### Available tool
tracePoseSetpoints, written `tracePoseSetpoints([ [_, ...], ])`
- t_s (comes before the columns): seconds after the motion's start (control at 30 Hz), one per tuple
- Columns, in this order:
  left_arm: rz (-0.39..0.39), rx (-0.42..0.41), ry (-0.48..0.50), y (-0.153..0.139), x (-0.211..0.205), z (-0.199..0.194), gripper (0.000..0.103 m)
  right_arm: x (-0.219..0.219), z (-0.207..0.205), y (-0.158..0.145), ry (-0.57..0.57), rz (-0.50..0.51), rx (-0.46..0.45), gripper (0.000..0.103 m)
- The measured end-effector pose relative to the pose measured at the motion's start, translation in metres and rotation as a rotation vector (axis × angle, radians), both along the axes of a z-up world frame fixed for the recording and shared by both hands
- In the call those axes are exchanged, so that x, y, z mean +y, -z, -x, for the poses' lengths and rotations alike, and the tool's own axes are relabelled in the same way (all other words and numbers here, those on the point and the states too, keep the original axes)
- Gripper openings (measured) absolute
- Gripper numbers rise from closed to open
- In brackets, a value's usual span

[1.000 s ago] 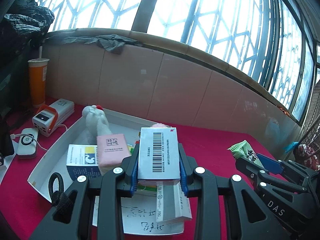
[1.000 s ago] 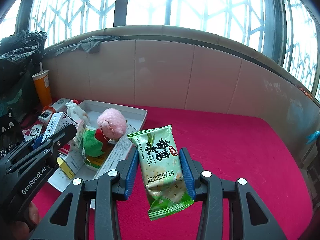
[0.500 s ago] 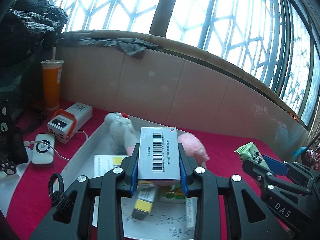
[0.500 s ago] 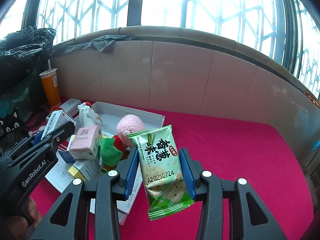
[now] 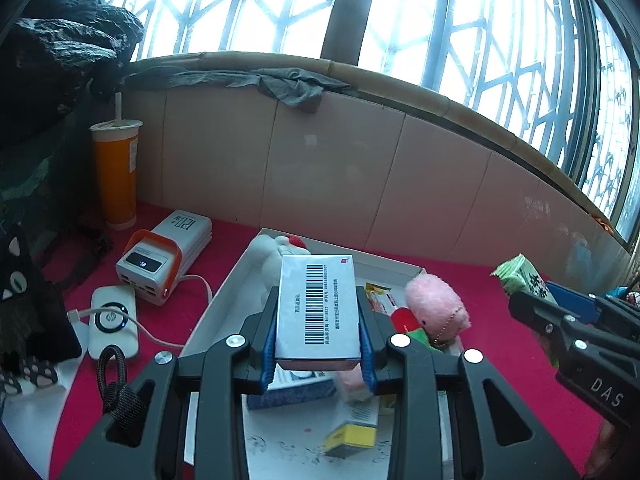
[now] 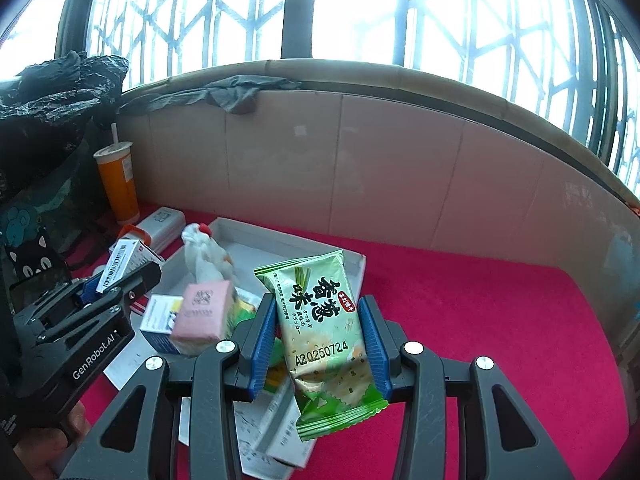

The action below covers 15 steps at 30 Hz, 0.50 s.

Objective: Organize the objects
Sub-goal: 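Lift and carry the barcode box and snack bag with both grippers over the tray, then release the barcode box from the left gripper while the right releases the snack bag into the tray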

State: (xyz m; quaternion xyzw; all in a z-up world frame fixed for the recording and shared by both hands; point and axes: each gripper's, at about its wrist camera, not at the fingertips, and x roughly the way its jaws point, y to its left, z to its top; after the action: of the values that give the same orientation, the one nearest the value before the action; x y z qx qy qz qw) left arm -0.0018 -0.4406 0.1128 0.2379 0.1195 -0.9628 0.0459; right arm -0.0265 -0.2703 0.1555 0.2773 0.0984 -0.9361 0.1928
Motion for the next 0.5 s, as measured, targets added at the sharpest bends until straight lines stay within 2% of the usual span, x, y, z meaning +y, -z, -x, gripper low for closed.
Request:
tracePoseSetpoints([
  [0.1,-0.025,-0.008,0.046,-0.002,-0.007,0.007,0.032,-0.01,0.008,-0.001,-0.013,0.009,-0.015,0.045],
  [0.33,0.0,-0.033,0.081,-0.001,-0.01,0.019,0.032,-0.03,0.042,0.003,-0.014,0.021,-0.083,0.045],
  [0.5,0.055,-0.049,0.097,-0.004,-0.005,0.029,0.032,-0.041,0.064,0.014,-0.002,0.026,-0.133,0.045],
])
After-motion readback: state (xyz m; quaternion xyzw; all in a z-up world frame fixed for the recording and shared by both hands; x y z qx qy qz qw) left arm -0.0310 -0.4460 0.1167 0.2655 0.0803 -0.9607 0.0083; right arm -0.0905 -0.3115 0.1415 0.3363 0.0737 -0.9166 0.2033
